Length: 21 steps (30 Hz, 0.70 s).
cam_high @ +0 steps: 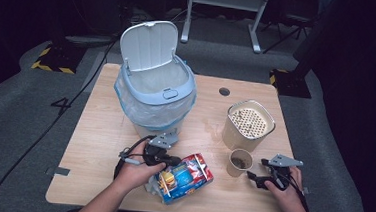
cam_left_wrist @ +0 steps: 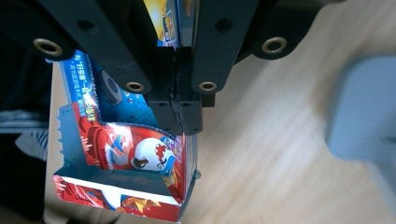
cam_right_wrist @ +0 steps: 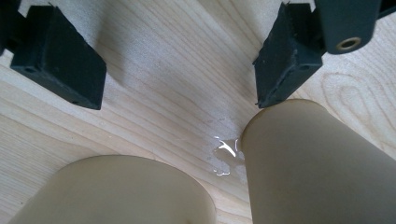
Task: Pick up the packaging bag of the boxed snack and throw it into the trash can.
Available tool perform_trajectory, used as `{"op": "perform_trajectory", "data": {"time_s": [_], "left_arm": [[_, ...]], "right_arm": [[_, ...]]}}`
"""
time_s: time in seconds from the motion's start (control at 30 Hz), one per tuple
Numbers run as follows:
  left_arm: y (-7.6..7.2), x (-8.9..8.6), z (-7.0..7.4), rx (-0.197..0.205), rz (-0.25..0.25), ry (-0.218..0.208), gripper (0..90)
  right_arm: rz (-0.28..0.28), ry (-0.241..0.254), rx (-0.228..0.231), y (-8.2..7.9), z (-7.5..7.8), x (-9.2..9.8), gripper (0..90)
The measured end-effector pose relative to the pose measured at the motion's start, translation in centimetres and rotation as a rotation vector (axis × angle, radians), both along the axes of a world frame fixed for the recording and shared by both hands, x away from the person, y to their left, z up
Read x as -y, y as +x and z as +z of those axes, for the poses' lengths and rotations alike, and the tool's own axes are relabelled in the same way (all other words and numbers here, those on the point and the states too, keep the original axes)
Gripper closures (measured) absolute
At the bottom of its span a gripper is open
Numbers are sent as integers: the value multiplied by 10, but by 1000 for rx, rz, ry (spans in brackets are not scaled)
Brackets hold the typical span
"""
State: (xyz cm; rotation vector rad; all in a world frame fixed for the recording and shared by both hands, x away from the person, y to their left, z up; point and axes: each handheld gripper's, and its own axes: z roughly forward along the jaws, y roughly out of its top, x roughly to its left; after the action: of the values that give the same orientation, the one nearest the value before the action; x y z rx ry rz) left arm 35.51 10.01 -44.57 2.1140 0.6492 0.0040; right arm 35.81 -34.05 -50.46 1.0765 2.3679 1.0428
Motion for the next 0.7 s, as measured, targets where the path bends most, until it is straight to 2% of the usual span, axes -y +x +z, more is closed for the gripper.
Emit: {"op": "perform_trajectory", "data": {"time_s": [0.03, 0.07, 0.1, 0.13, 0.17, 0.27, 0.3, 0.33, 0.4, 0.43, 0.47, 0.5, 0.53, 0.57, 0.7], "left_arm": [[0, -3, 6, 26, 16, -34, 889], [0, -3, 6, 26, 16, -34, 889], [-1, -4, 13, 62, 33, -55, 890], [-1, -4, 13, 62, 33, -55, 890], [0, -6, 19, 87, 42, -79, 890], [0, -8, 26, 105, 46, -101, 890], [1, -10, 33, 124, 54, -125, 890], [1, -10, 33, 124, 54, -125, 890], [1, -12, 41, 153, 65, -145, 890], [0, -13, 48, 193, 77, -176, 890], [0, -13, 48, 193, 77, -176, 891], [-1, -15, 54, 221, 85, -210, 891], [-1, -15, 54, 221, 85, -210, 891], [-1, -16, 60, 244, 95, -229, 891], [1, -18, 70, 274, 105, -254, 891]], "right_arm": [[0, 0, 0, 0, 0, 0, 166], [0, 0, 0, 0, 0, 0, 166], [0, 0, 0, 0, 0, 0, 166], [0, 0, 0, 0, 0, 0, 166], [0, 0, 0, 0, 0, 0, 166], [0, 0, 0, 0, 0, 0, 166], [0, 0, 0, 0, 0, 0, 166], [0, 0, 0, 0, 0, 0, 166], [0, 0, 0, 0, 0, 0, 166], [0, 0, 0, 0, 0, 0, 166], [0, 0, 0, 0, 0, 0, 166], [0, 0, 0, 0, 0, 0, 166], [0, 0, 0, 0, 0, 0, 166], [0, 0, 0, 0, 0, 0, 166], [0, 0, 0, 0, 0, 0, 166]]}}
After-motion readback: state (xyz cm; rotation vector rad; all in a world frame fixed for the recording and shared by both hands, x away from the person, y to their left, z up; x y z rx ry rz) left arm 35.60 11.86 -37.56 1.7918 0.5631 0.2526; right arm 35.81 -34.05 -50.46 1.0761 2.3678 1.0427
